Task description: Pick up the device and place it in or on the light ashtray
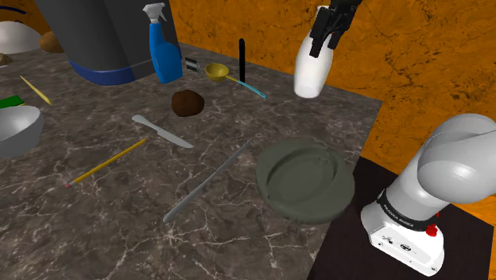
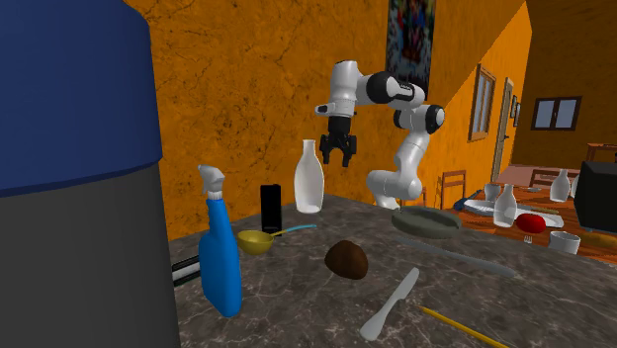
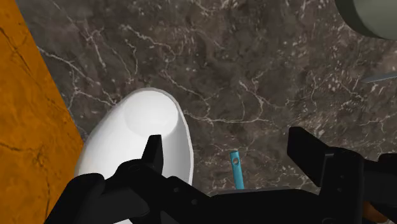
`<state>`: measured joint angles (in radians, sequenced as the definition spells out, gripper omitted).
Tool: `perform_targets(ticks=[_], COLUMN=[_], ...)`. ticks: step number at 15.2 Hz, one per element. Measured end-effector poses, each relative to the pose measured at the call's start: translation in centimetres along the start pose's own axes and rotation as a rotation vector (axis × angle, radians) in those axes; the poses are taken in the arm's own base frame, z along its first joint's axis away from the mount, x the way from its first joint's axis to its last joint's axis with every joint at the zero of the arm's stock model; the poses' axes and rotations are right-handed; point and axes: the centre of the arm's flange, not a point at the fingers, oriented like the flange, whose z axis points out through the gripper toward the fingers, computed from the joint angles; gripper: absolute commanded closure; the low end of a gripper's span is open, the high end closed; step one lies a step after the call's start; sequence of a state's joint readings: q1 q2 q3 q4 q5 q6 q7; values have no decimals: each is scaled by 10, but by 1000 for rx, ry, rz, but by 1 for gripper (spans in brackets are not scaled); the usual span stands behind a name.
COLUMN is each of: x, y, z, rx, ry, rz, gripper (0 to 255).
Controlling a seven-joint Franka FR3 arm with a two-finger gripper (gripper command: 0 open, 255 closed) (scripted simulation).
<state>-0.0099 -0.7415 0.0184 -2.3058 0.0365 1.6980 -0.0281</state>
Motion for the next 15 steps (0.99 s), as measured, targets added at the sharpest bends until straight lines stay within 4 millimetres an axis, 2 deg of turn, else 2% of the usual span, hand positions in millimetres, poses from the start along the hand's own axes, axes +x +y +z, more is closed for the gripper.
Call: perform_targets(ticks=[2, 4, 10, 15], x=[7, 28, 112, 184], y=[2, 6, 8, -1], z=[0, 1, 13, 25], rx=[1, 4, 18, 29], ry=[-3, -13, -61, -100], rz=[-12, -56, -213, -348], gripper=[0, 0, 0, 0])
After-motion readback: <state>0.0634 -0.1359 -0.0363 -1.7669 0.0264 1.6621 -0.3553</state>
